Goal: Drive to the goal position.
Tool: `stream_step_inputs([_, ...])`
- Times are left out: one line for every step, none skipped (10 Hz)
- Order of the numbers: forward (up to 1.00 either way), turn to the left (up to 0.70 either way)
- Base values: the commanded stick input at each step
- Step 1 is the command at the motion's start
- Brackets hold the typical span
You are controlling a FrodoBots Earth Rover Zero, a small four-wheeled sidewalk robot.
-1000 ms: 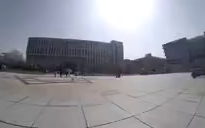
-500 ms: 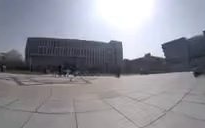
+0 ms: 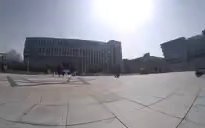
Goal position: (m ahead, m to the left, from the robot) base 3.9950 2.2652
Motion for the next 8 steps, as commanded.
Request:
stream_step_inputs([0.70,-0.02])
stream_step_inputs([0.70,-0.02])
stream_step_inputs([0.70,-0.02])
stream_step_inputs([0.70,-0.02])
stream_step_inputs([0.70,-0.02])
stream_step_inputs([0.70,-0.02])
stream_step_inputs([0.70,-0.02])
stream_step_inputs([0.70,-0.02])
